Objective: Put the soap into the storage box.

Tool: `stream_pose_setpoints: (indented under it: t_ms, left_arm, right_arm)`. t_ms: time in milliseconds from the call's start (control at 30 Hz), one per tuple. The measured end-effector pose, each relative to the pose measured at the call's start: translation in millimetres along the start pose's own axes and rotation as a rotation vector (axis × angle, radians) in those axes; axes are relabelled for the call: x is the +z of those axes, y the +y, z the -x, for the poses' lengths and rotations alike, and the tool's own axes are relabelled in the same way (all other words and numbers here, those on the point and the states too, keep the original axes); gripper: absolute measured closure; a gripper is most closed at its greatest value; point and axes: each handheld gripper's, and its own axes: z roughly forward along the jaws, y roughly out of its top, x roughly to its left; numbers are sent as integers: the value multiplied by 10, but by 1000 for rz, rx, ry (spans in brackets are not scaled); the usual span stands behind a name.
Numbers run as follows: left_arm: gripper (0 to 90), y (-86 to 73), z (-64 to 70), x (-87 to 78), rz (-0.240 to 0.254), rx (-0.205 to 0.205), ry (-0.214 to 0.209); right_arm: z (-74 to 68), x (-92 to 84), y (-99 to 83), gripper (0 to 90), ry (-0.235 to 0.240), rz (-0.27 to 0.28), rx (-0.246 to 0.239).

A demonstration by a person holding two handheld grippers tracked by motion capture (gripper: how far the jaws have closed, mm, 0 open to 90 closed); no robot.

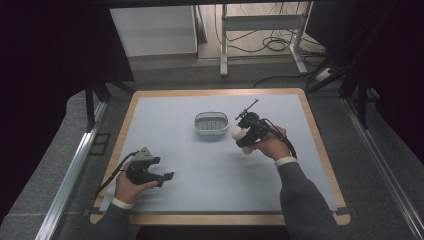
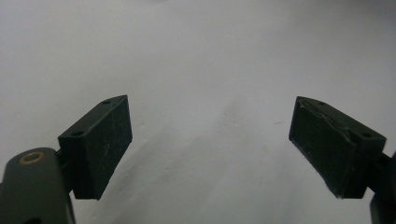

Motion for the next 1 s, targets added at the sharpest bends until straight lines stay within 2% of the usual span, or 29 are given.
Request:
stream_pose_setpoints:
  t_ms: [267,500,733,867,1000]
  left_arm:
    - [138,-2,4,10,-5,-2,1]
    - [138,-4,3,24,-9,5,1]
    - [138,-9,-3,34,-15,6,0]
    - [138,-10,-3,36,-17,6,-1]
    - [138,-13,-7,39,-19,5,-2]
  right_arm:
    - [61,44,130,495,-9,-1,-21]
    - [131,62,212,495,-11,-4,-15]
    - [169,92,298,495,-23,6,-45]
    - [191,109,338,494,-3,10,-50]
    - [224,150,409,494,-12,1,-59]
